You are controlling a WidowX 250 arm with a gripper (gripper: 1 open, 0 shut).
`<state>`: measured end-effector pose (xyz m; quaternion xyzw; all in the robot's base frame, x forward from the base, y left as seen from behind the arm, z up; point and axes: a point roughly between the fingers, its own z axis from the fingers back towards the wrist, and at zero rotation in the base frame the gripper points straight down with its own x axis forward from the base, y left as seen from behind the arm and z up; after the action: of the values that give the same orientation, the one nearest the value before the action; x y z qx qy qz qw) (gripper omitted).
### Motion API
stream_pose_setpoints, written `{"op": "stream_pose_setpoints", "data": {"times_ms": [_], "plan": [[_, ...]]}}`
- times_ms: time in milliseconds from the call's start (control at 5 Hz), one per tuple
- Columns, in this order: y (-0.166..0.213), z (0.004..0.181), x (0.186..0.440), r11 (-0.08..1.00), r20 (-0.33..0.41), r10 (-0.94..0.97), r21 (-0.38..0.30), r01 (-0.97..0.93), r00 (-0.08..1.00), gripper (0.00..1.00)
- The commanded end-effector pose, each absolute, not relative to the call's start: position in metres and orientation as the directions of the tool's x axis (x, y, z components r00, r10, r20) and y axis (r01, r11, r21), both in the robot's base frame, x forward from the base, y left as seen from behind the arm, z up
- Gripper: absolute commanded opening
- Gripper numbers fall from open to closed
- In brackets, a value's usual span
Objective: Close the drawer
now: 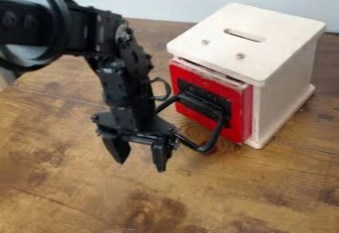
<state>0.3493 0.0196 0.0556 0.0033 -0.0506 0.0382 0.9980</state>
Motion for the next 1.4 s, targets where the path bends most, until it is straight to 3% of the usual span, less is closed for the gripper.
{"op": "stream_pose_setpoints", "data": {"times_ms": [0, 400, 800, 1200], "plan": [[0.028, 0.076, 0.363, 0.997, 0.155, 0.073, 0.001, -0.074, 0.985, 1.0], [0.037, 0.087, 0.379, 1.0, 0.163, 0.008, 0.002, -0.008, 0.987, 1.0], [0.049, 0.109, 0.377, 0.999, 0.171, 0.04, 0.01, -0.042, 0.984, 1.0], [0.034, 0.112, 0.374, 0.999, 0.192, 0.036, 0.012, -0.039, 0.981, 1.0]]}}
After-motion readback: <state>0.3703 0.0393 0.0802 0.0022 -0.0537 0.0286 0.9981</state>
